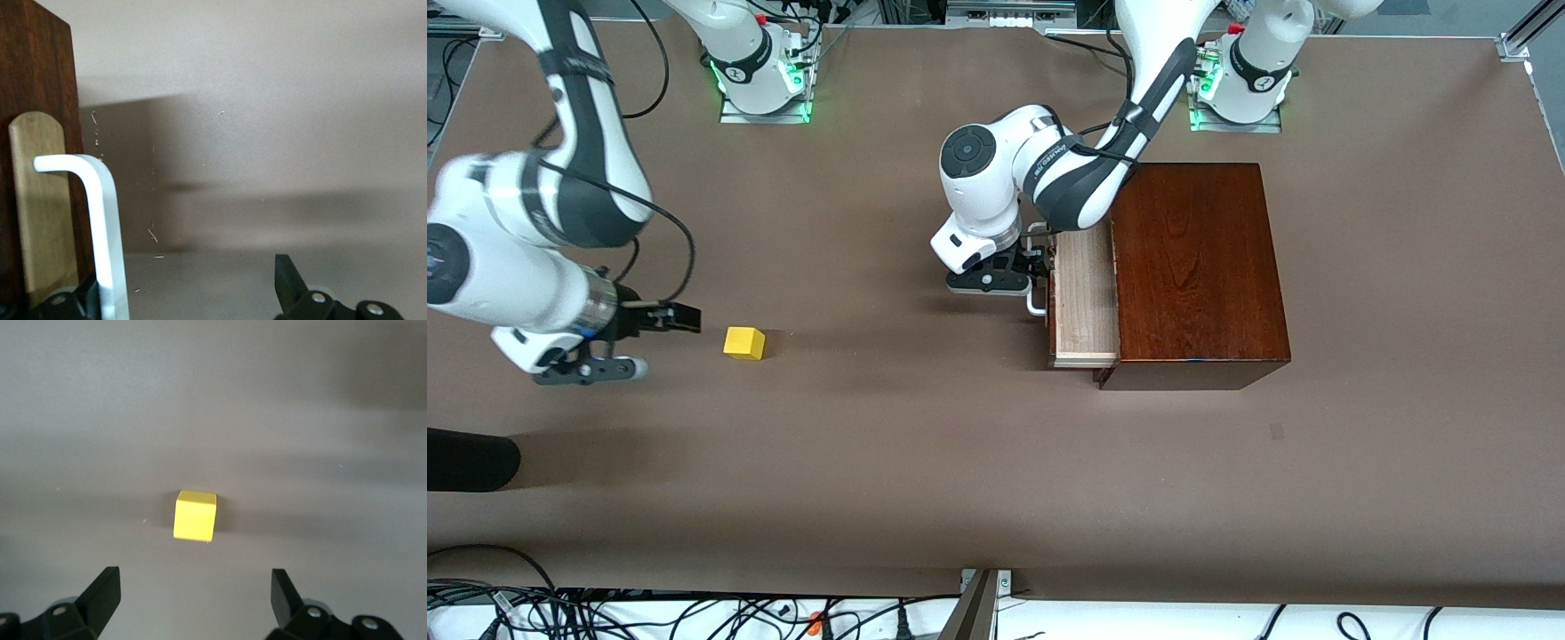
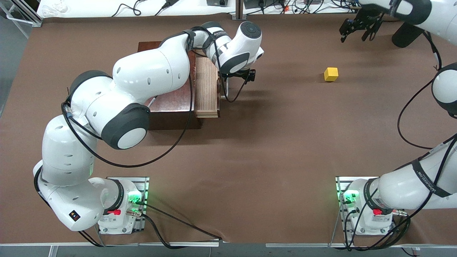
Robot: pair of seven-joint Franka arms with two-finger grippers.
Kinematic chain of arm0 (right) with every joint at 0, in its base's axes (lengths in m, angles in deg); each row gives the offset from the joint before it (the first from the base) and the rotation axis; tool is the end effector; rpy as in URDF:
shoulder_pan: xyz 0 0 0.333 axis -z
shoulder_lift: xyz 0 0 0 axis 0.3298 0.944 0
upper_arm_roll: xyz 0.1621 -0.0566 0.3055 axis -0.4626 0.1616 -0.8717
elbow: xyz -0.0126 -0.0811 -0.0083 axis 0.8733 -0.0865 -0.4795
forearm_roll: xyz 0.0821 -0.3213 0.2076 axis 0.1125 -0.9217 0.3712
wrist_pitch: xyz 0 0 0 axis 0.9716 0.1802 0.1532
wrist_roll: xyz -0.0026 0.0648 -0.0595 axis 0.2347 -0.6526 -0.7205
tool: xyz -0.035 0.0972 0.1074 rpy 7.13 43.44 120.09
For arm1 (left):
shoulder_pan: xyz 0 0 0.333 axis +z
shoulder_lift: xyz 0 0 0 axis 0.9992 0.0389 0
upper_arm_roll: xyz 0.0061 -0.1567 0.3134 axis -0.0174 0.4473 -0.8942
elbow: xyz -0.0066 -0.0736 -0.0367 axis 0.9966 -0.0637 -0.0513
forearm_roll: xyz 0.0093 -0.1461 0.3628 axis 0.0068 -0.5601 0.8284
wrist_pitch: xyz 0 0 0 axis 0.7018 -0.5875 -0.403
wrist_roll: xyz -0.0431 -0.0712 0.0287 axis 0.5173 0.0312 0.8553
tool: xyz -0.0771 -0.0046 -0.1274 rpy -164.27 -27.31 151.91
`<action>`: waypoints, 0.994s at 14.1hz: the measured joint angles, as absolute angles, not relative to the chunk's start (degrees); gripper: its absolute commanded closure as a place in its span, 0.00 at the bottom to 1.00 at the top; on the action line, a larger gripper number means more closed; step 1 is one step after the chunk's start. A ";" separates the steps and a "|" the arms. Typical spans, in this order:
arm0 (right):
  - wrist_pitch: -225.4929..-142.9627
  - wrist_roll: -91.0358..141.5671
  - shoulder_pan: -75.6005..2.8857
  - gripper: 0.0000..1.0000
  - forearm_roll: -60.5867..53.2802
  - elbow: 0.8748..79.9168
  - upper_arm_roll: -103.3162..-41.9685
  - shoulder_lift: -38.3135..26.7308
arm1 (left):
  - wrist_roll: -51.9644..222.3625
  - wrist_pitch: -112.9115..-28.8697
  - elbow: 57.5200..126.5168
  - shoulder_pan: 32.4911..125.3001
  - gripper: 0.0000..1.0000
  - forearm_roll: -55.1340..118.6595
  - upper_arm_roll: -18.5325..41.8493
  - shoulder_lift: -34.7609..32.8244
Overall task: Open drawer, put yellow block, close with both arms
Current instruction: 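Reach the right gripper to the yellow cube and grasp it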
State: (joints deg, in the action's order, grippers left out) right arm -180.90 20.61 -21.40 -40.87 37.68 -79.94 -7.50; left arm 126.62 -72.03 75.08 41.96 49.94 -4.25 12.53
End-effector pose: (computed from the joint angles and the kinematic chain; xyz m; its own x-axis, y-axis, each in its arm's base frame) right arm 0.6545 0.0432 0.3646 0.9919 0.0765 -0.1018 0.0761 -0.9971 -0.0082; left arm 0.5033 -0.5327 0.2686 0.9962 -0.0784 0.0370 -0.0733 -0.9896 -0.1237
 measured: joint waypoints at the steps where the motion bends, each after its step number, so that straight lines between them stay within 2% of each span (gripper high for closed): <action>1: -183.78 20.51 -21.50 0.00 -40.87 39.30 -79.94 -6.76 | 126.73 -72.21 74.79 41.89 0.00 49.93 -4.19 12.61; 7: -200.52 19.13 -21.94 0.00 -40.86 47.62 -80.07 -2.03 | 127.12 -72.73 73.29 41.59 0.00 49.91 -4.08 12.99; 11: -205.85 17.44 -22.74 0.01 -40.86 50.90 -80.09 -0.39 | 127.12 -70.89 72.33 41.59 0.00 49.95 -4.00 13.16; 14: -209.37 17.34 -22.74 0.06 -40.85 53.73 -80.07 -0.33 | 127.12 -70.34 72.05 41.61 0.00 49.95 -4.00 13.17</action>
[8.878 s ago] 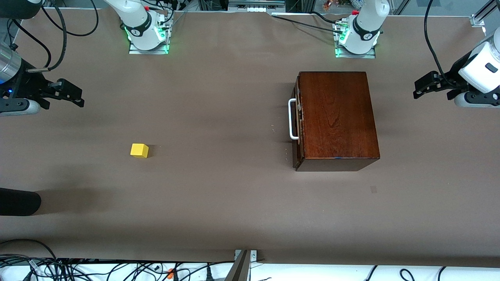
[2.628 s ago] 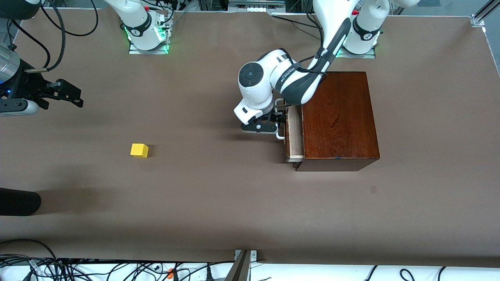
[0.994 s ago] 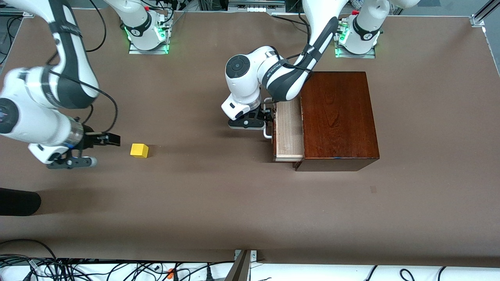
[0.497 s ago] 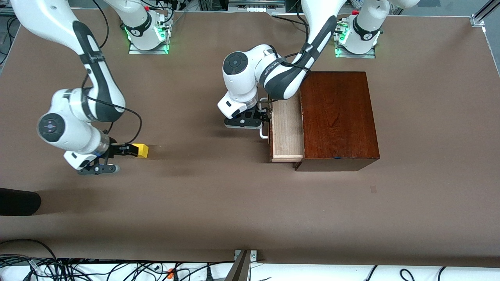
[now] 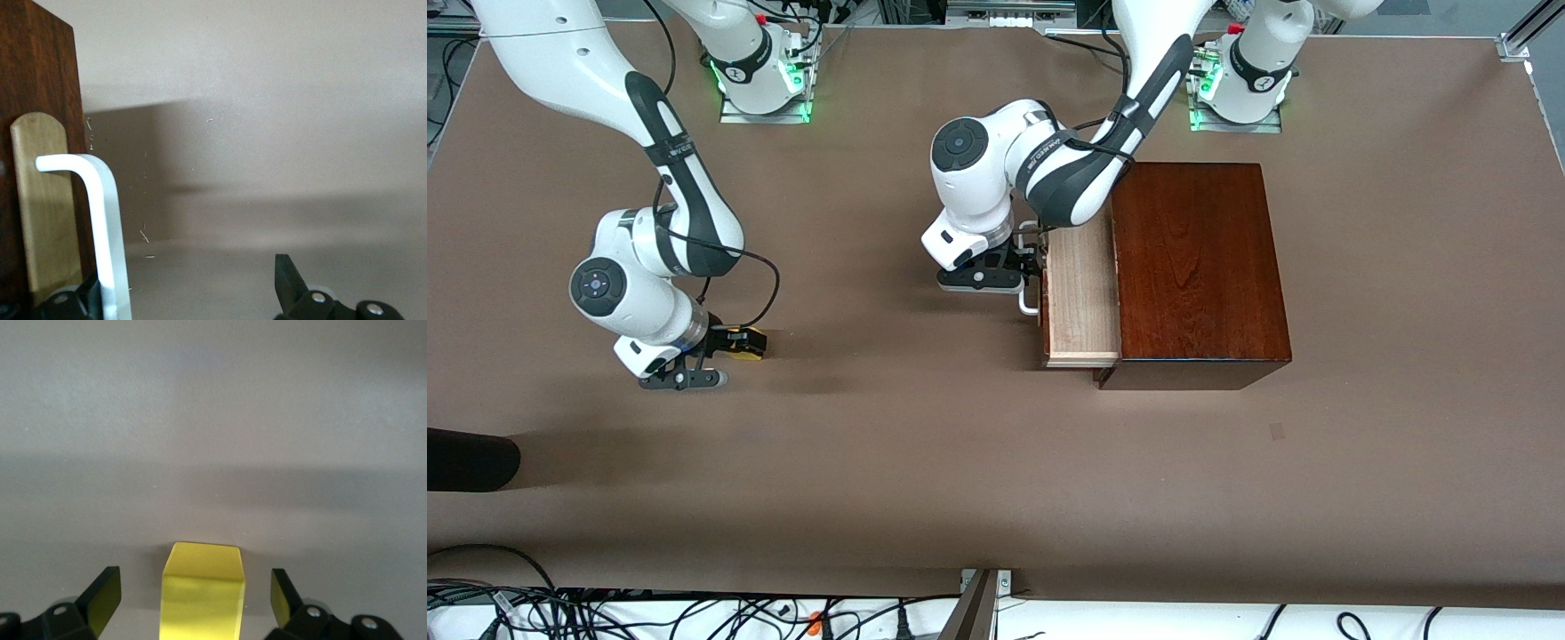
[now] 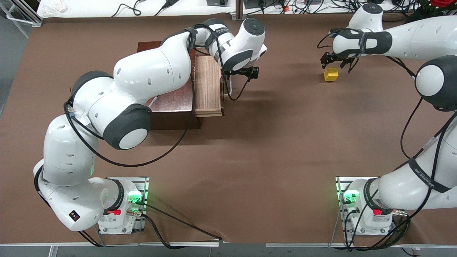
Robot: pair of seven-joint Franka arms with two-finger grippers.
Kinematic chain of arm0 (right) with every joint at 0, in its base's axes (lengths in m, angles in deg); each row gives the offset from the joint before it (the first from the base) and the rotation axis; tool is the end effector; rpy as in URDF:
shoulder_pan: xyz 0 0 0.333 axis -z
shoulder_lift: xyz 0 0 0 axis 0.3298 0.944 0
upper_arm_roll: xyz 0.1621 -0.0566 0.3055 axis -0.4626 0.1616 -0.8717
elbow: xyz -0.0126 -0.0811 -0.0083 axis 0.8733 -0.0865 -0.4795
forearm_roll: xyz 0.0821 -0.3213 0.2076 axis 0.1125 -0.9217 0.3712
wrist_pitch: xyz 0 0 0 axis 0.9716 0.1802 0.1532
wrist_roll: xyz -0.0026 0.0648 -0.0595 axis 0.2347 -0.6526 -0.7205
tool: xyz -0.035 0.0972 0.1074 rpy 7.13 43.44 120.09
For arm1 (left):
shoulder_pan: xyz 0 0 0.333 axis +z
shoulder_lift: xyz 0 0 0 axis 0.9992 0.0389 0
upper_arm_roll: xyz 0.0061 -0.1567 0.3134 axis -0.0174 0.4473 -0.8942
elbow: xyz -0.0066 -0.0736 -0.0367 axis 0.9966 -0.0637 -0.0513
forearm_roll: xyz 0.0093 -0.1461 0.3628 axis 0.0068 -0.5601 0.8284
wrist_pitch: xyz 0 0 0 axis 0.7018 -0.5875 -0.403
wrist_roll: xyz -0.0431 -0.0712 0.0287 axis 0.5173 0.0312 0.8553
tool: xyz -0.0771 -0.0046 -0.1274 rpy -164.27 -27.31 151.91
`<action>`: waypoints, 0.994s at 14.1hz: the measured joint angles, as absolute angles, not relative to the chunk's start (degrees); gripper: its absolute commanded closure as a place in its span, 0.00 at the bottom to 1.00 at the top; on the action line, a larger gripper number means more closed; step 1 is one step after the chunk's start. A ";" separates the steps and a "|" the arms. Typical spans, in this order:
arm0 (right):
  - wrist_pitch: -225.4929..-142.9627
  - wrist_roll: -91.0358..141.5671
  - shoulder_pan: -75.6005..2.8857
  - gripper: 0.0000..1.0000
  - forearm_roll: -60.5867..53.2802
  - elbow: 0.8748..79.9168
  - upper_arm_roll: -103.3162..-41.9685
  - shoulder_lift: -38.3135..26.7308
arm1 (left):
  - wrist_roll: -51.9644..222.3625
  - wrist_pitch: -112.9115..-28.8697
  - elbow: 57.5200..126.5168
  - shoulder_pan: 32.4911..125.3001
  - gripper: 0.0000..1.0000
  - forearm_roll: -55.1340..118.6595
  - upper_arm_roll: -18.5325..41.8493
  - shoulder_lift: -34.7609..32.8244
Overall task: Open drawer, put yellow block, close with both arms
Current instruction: 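Reach the right gripper to the yellow cube and grasp it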
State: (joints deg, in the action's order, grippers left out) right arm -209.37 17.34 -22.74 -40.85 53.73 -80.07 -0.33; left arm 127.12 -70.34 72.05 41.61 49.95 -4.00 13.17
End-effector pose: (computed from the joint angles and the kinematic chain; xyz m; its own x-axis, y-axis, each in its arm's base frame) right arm 0.6301 0.0595 0.2039 0.9990 0.0442 -0.0109 0.0440 -0.9989 -0.0132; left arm 0.5054 -0.5437 0.2819 0.9961 -0.0742 0.0468 -0.0685 -0.9911 -0.1143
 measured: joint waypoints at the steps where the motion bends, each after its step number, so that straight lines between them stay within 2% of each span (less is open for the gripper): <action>1: -209.95 17.33 -22.74 0.10 -40.85 54.45 -80.07 -0.33 | 127.12 -70.31 72.03 41.61 0.00 49.95 -4.00 13.17; 5: -210.83 17.22 -22.74 0.34 -40.85 56.03 -80.06 -0.33 | 125.73 -70.06 71.99 41.61 0.00 49.96 -3.97 13.17; 7: -211.26 17.22 -22.74 0.39 -40.85 56.35 -80.06 -0.33 | 122.10 -69.36 71.89 41.63 0.00 49.92 -3.86 13.15; 12: -211.33 17.21 -22.72 0.43 -40.85 56.39 -80.04 -0.33 | 122.52 -68.79 71.43 42.06 0.00 48.80 -3.77 13.05; 14: -211.35 17.21 -22.72 0.51 -40.85 56.39 -80.03 -0.33 | 123.17 -68.76 71.41 42.14 0.00 48.76 -3.77 12.97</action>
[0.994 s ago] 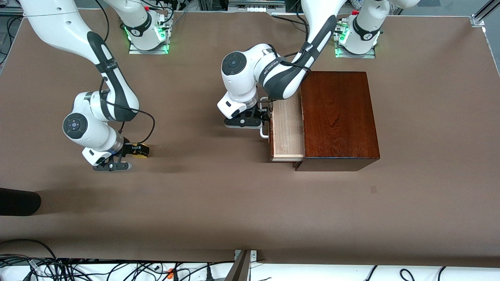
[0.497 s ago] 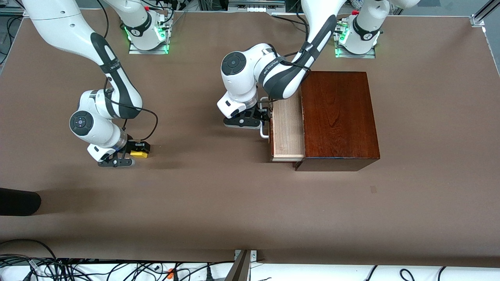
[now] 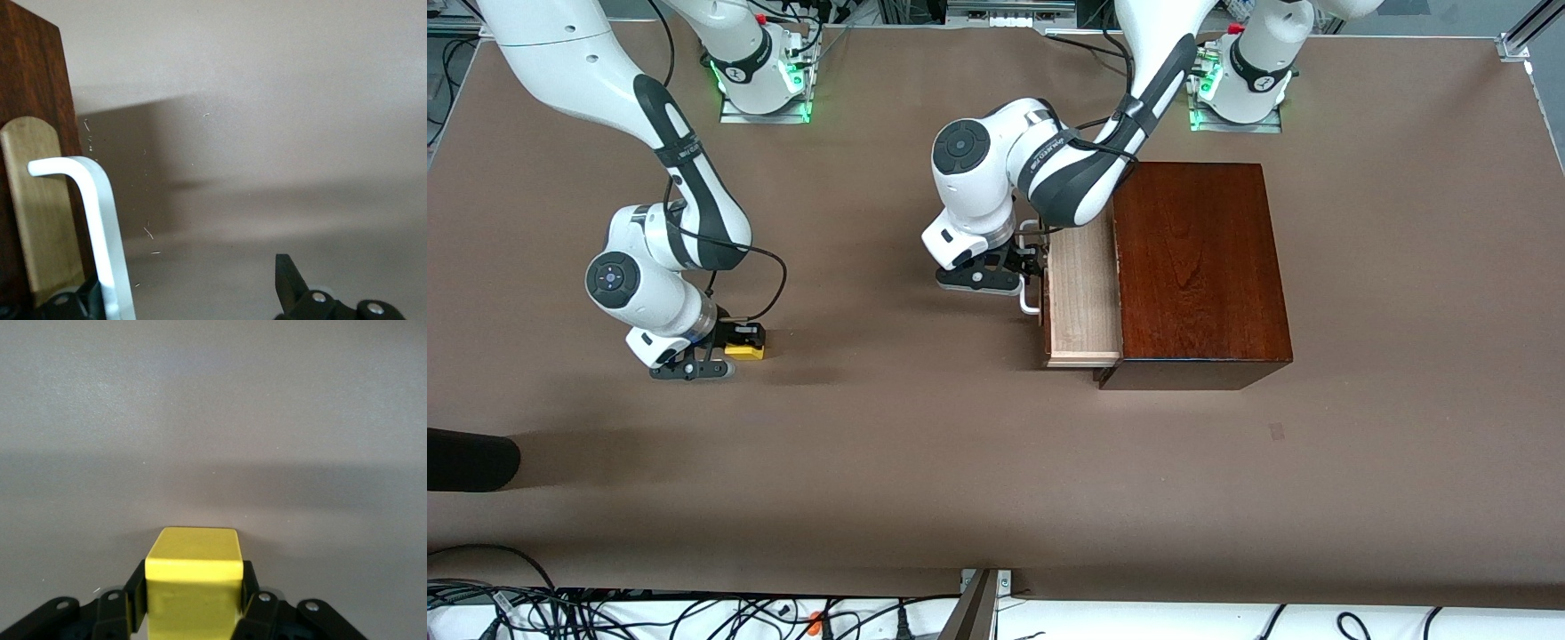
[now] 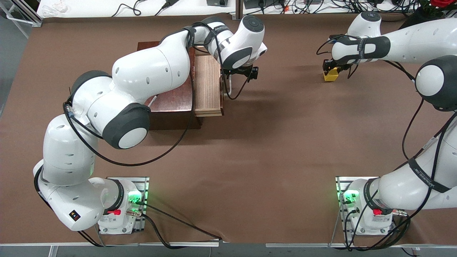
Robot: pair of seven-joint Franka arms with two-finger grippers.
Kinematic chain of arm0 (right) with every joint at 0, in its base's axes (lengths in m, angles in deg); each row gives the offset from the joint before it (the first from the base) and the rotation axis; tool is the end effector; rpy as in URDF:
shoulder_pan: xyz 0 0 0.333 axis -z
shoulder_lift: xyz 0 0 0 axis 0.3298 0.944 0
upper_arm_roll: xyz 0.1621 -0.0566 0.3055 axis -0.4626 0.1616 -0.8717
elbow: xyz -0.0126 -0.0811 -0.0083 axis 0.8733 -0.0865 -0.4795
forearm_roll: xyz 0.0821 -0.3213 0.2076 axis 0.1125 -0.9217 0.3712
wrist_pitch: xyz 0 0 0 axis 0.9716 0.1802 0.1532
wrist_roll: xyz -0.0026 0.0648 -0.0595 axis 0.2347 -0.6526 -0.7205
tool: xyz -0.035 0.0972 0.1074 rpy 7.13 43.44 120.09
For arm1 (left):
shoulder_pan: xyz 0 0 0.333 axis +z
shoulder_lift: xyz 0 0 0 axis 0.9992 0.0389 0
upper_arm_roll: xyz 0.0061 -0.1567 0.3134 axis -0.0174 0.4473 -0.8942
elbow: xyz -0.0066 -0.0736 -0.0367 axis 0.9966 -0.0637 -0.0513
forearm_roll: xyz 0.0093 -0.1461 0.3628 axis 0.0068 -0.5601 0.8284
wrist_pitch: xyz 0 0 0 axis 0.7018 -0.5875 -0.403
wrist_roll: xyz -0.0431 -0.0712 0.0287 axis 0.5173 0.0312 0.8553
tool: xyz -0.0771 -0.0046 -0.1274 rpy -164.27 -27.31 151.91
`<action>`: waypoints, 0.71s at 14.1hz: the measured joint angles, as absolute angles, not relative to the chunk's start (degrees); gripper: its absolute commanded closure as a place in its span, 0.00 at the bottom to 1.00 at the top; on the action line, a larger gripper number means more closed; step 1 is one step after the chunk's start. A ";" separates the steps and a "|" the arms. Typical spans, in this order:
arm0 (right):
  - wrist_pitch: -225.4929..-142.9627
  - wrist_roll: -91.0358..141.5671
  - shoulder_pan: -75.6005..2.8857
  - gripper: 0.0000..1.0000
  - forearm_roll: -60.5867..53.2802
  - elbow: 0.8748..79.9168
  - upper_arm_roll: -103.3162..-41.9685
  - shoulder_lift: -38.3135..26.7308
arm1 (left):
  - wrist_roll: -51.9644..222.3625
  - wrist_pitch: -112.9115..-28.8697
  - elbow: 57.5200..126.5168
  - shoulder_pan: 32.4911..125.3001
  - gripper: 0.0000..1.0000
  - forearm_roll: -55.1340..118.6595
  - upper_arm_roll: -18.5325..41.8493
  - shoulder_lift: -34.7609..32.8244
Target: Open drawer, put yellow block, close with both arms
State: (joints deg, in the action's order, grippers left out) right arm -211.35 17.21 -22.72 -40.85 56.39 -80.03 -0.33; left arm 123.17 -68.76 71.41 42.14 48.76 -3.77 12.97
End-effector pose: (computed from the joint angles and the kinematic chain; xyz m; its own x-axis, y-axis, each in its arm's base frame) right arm 0.6167 0.0579 0.1890 0.9989 0.0412 -0.0228 0.0410 -0.9991 -0.0123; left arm 0.5068 -0.5406 0.2873 0.9922 -0.1231 0.0169 -0.1205 -0.9864 -0.1115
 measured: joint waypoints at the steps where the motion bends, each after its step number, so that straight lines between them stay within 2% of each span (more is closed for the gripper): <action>1: -211.35 17.21 -22.72 0.55 -40.85 56.39 -80.04 -0.33 | 123.42 -68.71 71.41 42.17 0.00 48.72 -3.77 12.90; 7: -211.36 17.22 -22.72 0.77 -40.85 56.38 -80.03 -0.34 | 126.36 -68.75 71.50 42.31 0.00 49.02 -3.64 12.65; 10: -211.42 17.24 -22.72 0.77 -40.86 56.35 -80.03 -0.35 | 126.34 -68.63 71.45 41.90 0.00 52.43 -2.85 12.43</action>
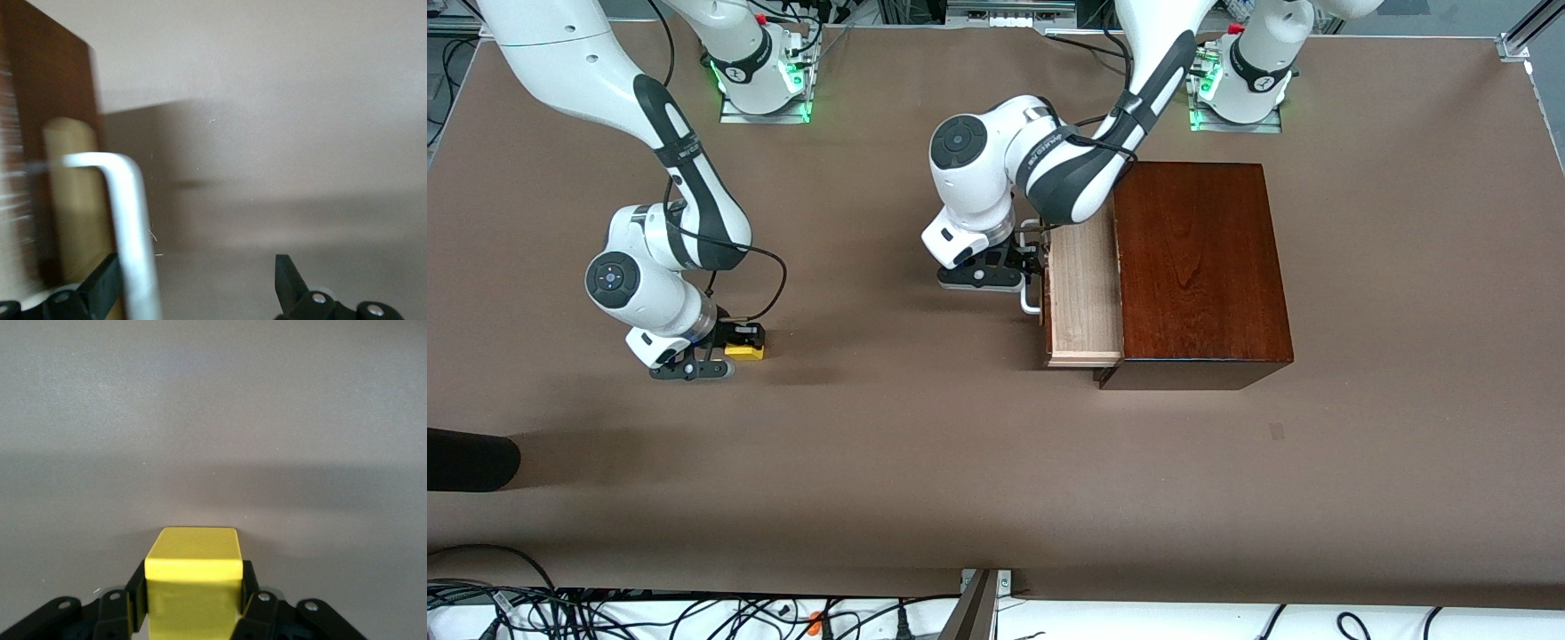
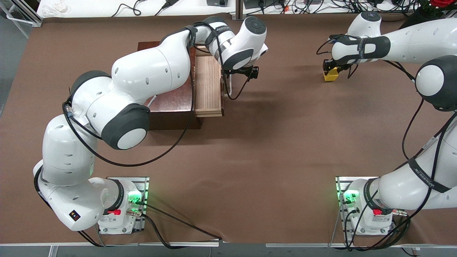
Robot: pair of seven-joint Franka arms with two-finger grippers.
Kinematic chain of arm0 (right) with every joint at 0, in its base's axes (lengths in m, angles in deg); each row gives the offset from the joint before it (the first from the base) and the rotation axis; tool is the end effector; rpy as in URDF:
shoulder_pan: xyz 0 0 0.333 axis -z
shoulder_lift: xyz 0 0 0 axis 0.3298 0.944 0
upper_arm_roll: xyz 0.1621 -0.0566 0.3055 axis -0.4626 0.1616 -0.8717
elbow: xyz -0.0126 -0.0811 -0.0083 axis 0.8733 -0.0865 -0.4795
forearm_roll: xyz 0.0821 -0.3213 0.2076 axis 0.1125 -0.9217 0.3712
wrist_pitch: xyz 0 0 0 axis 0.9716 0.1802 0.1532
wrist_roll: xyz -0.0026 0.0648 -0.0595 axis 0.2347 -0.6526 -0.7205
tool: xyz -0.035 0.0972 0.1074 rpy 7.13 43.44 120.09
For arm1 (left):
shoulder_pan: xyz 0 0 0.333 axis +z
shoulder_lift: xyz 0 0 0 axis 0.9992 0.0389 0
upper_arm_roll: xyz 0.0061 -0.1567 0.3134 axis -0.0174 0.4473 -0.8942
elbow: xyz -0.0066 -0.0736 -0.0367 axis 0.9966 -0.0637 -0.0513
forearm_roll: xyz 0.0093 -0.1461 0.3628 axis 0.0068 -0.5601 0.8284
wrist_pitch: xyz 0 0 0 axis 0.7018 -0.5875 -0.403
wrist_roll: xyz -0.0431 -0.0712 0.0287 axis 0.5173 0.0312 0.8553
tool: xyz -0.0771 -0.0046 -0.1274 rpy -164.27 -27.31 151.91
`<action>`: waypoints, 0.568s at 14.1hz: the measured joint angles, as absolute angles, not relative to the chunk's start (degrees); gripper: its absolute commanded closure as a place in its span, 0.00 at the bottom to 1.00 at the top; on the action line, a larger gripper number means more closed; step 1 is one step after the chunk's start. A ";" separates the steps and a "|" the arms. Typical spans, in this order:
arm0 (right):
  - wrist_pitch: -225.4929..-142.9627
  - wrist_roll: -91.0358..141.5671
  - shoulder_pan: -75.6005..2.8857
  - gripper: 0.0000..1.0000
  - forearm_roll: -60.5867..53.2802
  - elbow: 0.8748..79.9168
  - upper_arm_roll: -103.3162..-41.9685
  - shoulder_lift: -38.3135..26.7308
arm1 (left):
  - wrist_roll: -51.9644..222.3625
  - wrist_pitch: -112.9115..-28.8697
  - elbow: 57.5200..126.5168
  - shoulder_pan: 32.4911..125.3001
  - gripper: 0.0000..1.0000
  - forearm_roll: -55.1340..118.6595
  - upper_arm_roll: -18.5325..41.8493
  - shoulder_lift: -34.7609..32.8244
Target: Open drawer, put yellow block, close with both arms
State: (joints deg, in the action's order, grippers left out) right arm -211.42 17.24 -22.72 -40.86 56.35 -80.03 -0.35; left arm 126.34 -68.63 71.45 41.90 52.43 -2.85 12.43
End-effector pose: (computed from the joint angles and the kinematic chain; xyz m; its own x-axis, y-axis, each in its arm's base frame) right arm 0.6172 0.0579 0.1896 0.9989 0.0419 -0.0205 0.0416 -0.9991 -0.0123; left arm 0.5025 -0.5454 0.2946 0.9914 -0.1158 0.0608 -0.1065 -0.9846 -0.1388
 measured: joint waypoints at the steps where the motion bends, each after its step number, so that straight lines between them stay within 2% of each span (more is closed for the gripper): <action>1: -211.48 17.24 -22.72 0.77 -40.86 56.27 -80.02 -0.37 | 126.34 -68.29 71.40 41.74 0.00 53.39 -2.77 12.11; 5: -210.94 17.34 -22.72 0.77 -40.86 54.86 -80.02 -0.87 | 126.34 -67.65 71.51 41.67 0.00 54.75 -2.73 12.24; 8: -204.29 17.42 -22.73 0.77 -40.89 50.93 -80.03 -2.32 | 126.36 -66.10 70.15 41.85 0.00 54.69 -2.73 10.56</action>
